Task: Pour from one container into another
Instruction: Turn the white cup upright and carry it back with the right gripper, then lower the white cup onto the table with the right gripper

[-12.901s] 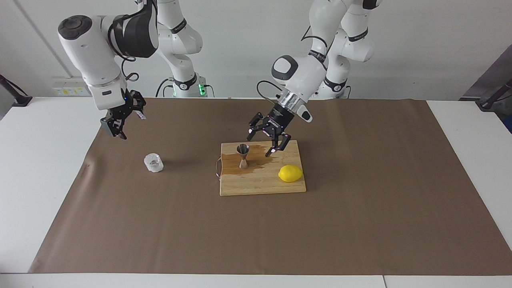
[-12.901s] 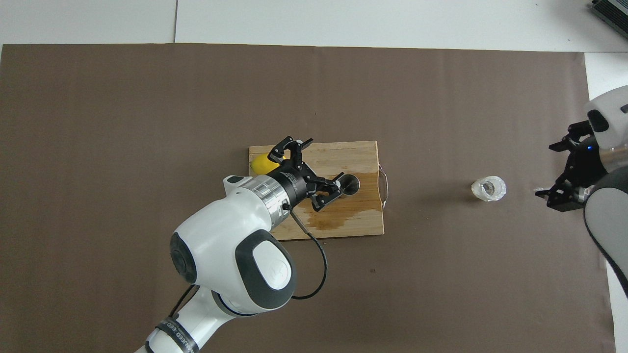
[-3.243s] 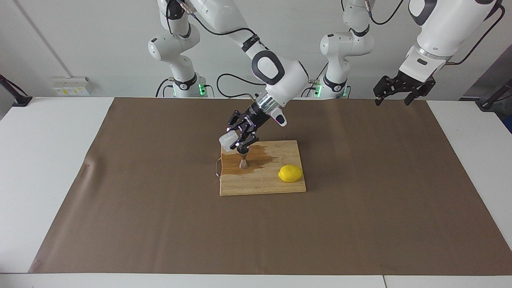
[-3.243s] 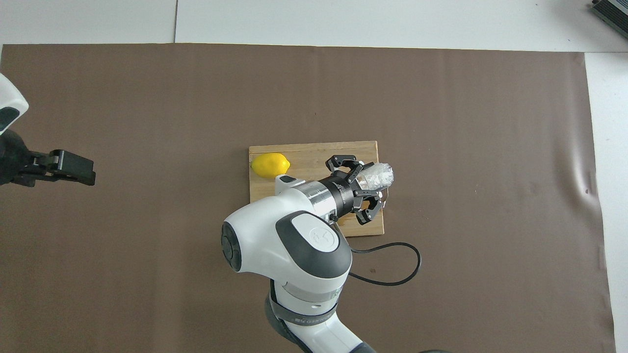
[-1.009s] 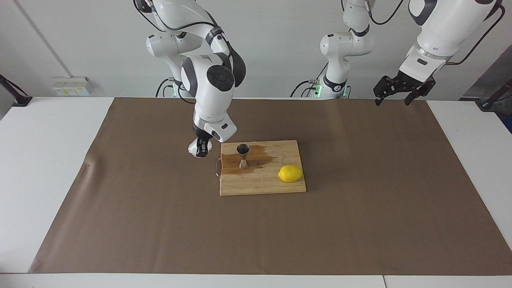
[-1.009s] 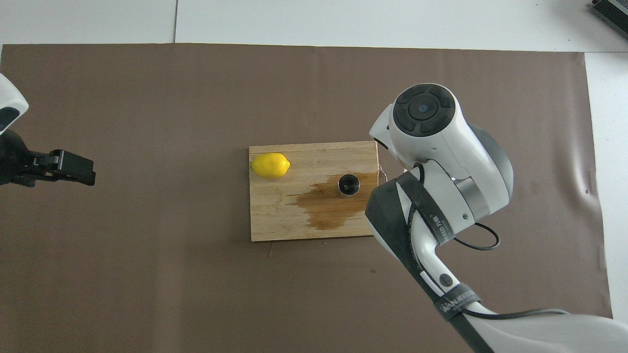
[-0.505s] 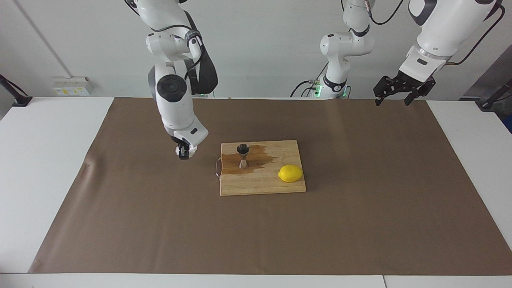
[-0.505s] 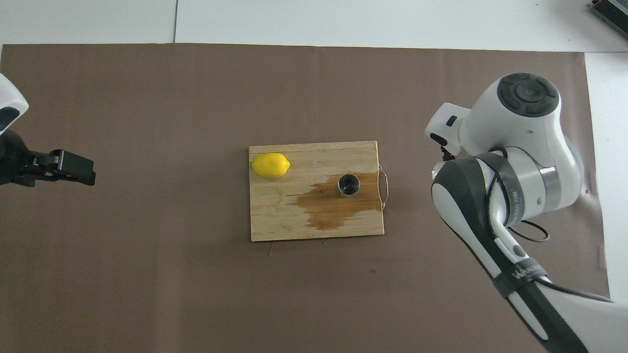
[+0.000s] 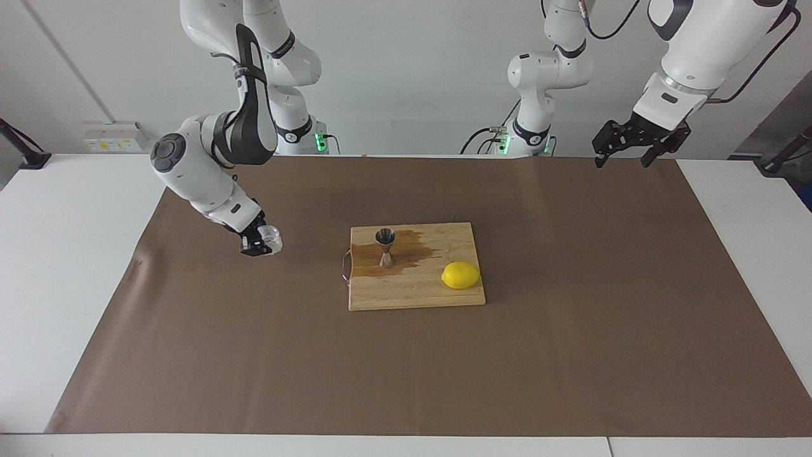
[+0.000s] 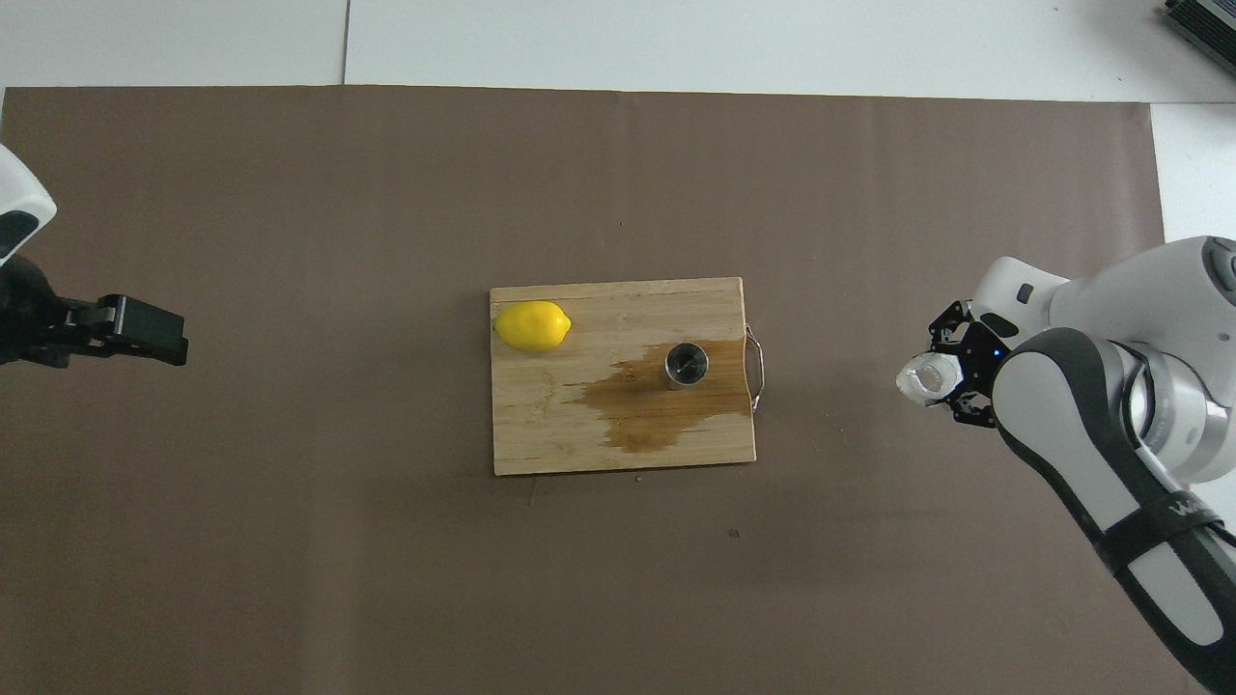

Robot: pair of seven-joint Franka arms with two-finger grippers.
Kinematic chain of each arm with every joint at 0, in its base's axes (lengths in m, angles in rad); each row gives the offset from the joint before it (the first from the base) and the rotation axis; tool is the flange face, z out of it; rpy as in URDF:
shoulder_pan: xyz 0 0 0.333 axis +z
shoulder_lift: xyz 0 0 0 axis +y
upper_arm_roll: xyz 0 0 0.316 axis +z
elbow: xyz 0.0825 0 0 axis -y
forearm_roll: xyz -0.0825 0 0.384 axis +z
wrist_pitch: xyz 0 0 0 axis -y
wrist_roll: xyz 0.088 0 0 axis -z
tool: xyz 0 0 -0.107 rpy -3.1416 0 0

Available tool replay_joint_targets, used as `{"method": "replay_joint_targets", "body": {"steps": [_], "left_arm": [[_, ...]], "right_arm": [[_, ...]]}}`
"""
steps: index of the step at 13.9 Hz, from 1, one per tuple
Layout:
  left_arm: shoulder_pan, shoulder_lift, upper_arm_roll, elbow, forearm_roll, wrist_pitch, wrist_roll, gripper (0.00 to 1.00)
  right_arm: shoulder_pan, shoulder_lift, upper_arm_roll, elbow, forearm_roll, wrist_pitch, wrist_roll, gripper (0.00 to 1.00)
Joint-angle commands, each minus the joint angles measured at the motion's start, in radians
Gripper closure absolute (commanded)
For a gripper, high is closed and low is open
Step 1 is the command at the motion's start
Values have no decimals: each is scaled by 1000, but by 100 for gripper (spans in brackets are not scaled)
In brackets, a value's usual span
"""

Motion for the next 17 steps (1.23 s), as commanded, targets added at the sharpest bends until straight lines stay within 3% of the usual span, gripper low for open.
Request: {"method": "replay_joint_targets", "body": {"steps": [1, 6, 13, 14, 15, 16, 17], "left_arm": [[4, -23, 1, -22, -4, -8, -9, 0], [4, -24, 1, -22, -4, -9, -9, 0], [4, -23, 1, -22, -4, -9, -9, 0], [4, -24, 1, -22, -4, -9, -9, 0], [4, -24, 1, -22, -4, -9, -9, 0], [4, -23, 1, -22, -4, -9, -9, 0], [4, -24, 1, -22, -4, -9, -9, 0]], "right_arm": [[-38, -60, 12, -124, 100, 92, -142, 100], [-55, -28, 12, -143, 156, 129, -343, 100], [-89, -12, 10, -146, 156, 135, -474, 100], [-89, -14, 10, -146, 156, 132, -473, 96], [-87, -14, 10, -146, 156, 132, -470, 59], [-83, -14, 10, -146, 156, 132, -466, 1], [-83, -14, 10, -144, 156, 130, -466, 0]]}}
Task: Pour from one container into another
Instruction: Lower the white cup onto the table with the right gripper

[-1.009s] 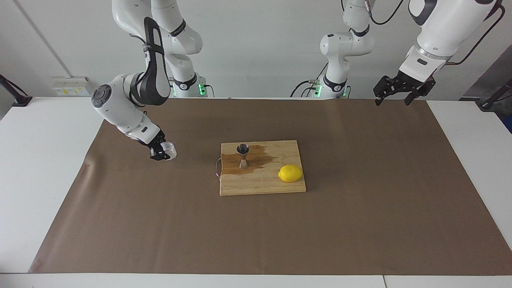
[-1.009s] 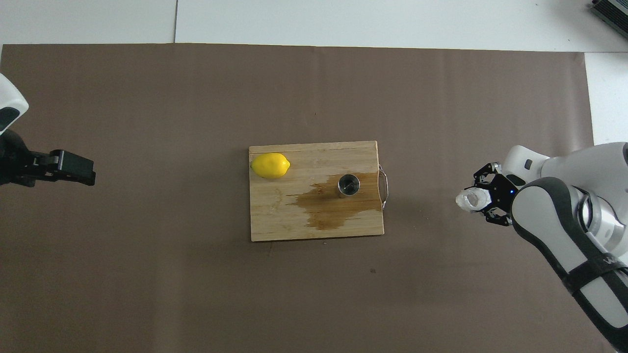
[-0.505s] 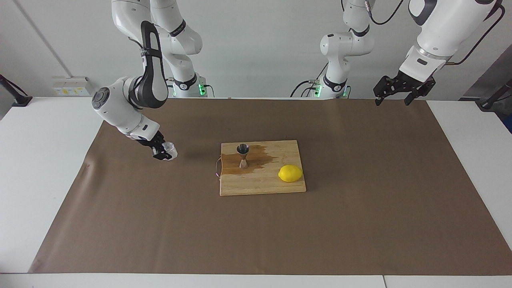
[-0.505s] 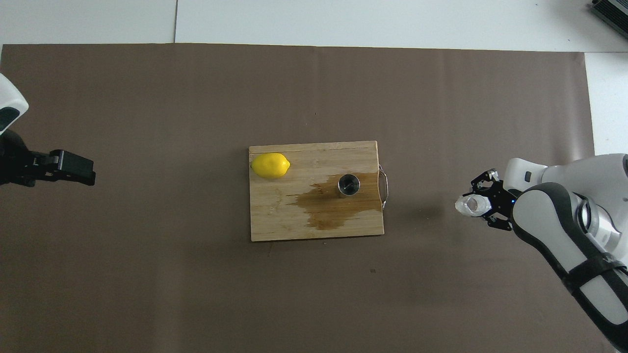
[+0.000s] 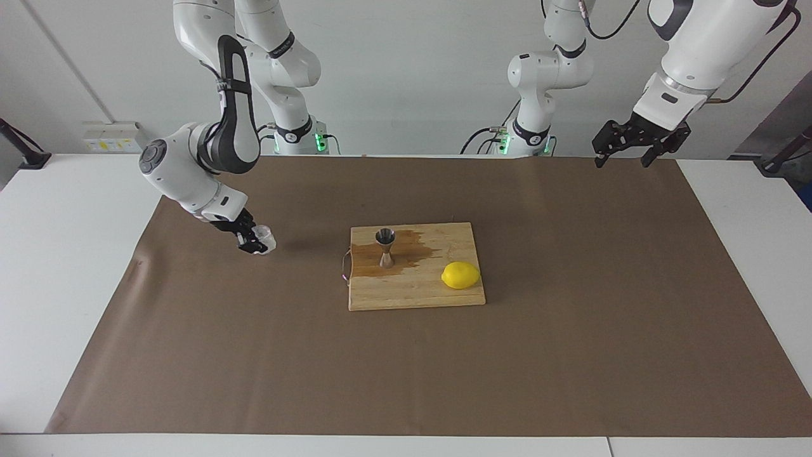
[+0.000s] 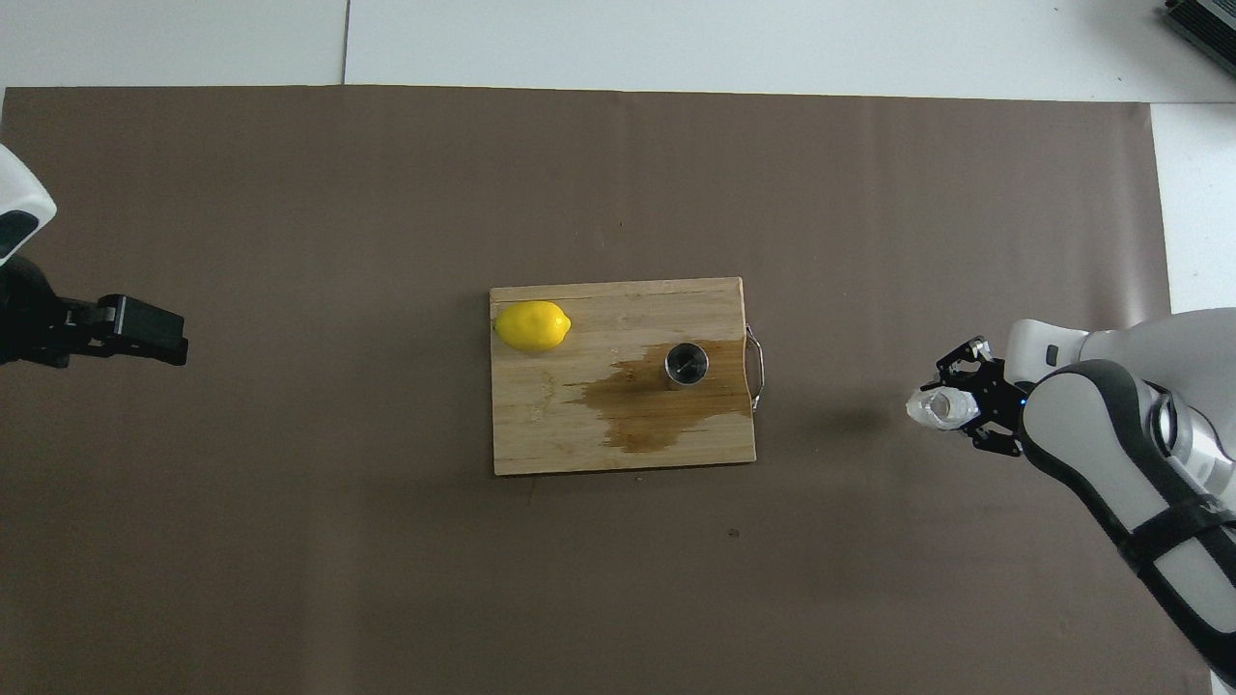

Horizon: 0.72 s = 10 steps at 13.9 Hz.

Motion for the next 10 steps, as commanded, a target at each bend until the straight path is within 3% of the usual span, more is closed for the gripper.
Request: {"method": "replay_joint_targets", "body": {"steps": [1, 7, 10], "left_arm": [[4, -24, 1, -22, -4, -9, -8, 0], [4, -24, 1, -22, -4, -9, -8, 0], [4, -24, 1, -22, -4, -9, -8, 0]], "right_arm": [[-8, -4, 8, -14, 29, 18, -28, 0], [4, -41, 13, 28, 32, -59, 92, 0], [39, -104, 14, 77, 0, -128, 226, 0]]}}
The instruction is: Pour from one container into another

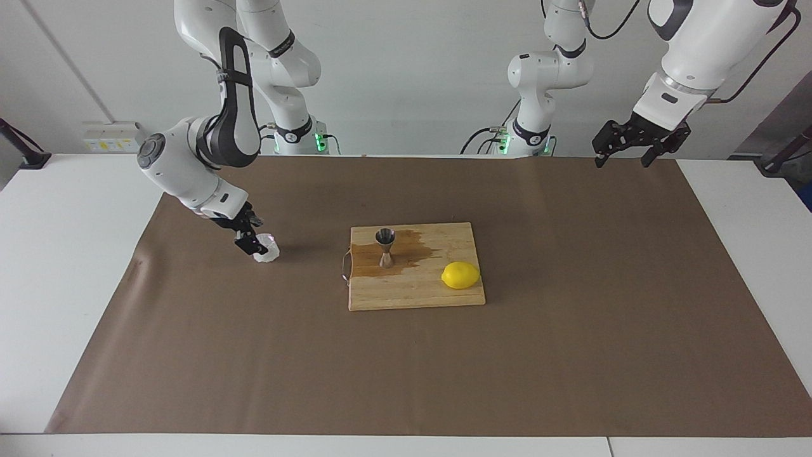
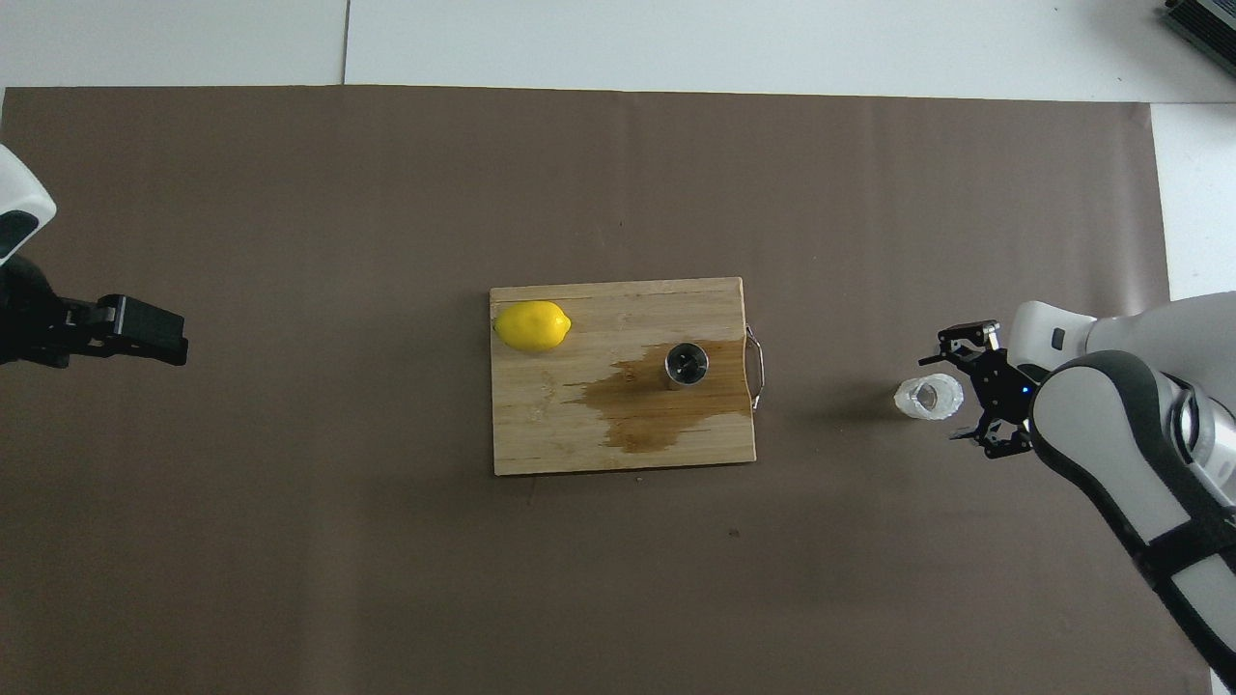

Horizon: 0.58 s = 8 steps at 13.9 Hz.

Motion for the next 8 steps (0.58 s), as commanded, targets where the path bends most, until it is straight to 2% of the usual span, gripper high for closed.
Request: {"method": "replay_joint_targets", "body": {"steps": [1, 5, 8], "left_arm": [[4, -24, 1, -22, -4, -9, -8, 0], [4, -24, 1, -22, -4, -9, -8, 0], [4, -23, 1, -22, -4, -9, -8, 0]], "right_arm": [[20, -81, 5, 44, -19, -58, 157, 0], [61, -102, 14, 193, -46, -115, 402, 0], [93, -101, 15, 285, -88, -118, 693, 0]]}}
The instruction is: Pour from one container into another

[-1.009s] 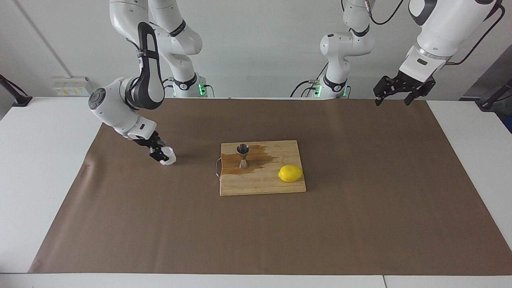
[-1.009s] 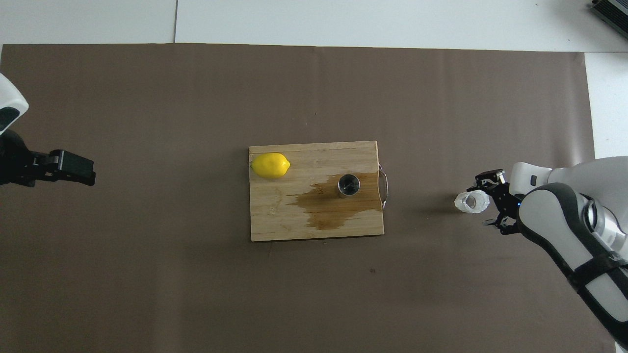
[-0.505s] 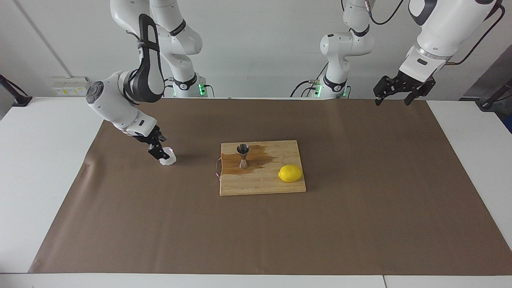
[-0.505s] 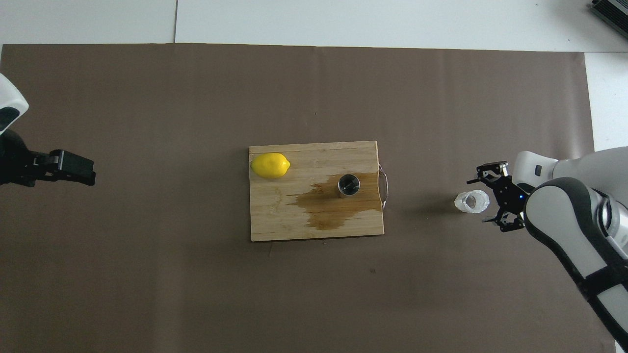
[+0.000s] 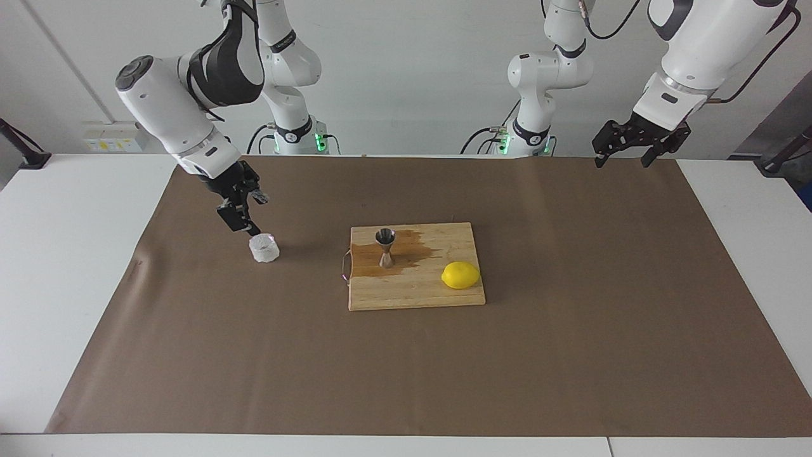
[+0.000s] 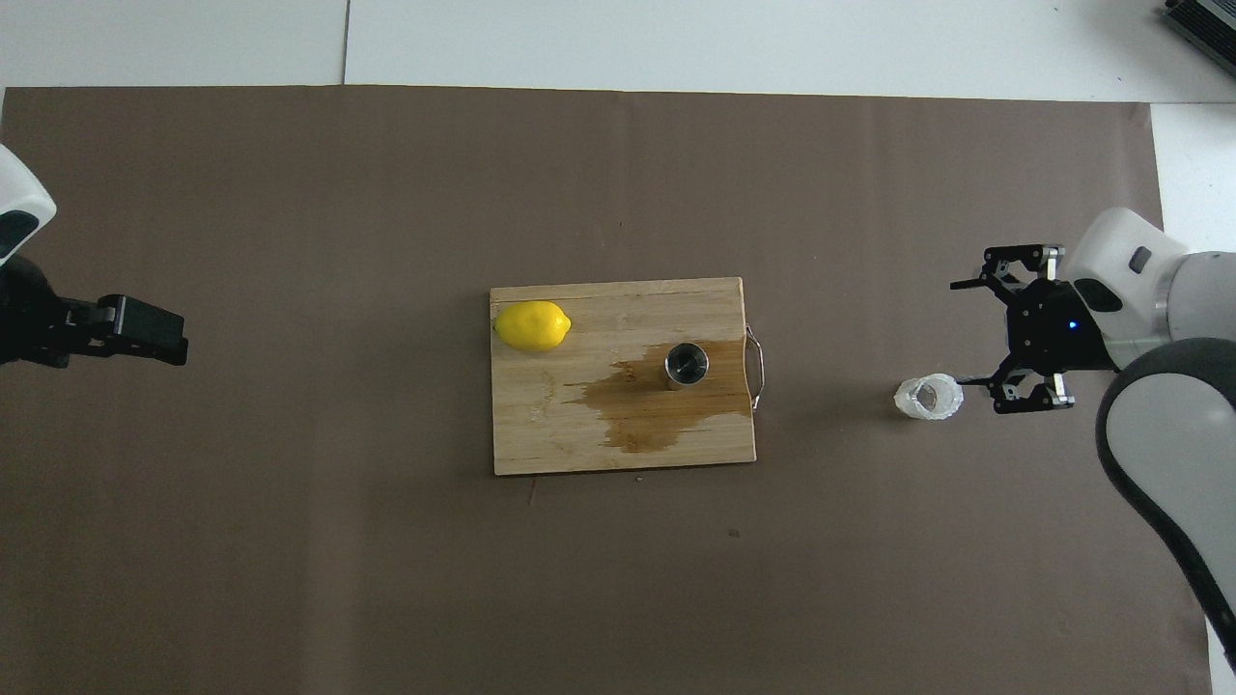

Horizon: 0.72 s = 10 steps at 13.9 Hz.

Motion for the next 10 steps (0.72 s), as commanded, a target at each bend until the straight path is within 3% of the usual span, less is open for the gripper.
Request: {"method": "replay_joint_targets", "body": {"steps": [1, 6, 10], "left_arm": [[4, -24, 1, -22, -4, -9, -8, 0], [4, -24, 1, -22, -4, -9, -8, 0], [4, -24, 1, -22, -4, -9, -8, 0]], "right_arm": [[15, 17, 12, 95, -80, -25, 237, 0], [119, 24, 21, 221, -218, -47, 626, 0], [113, 17, 20, 276, -241, -96, 1010, 0]]}}
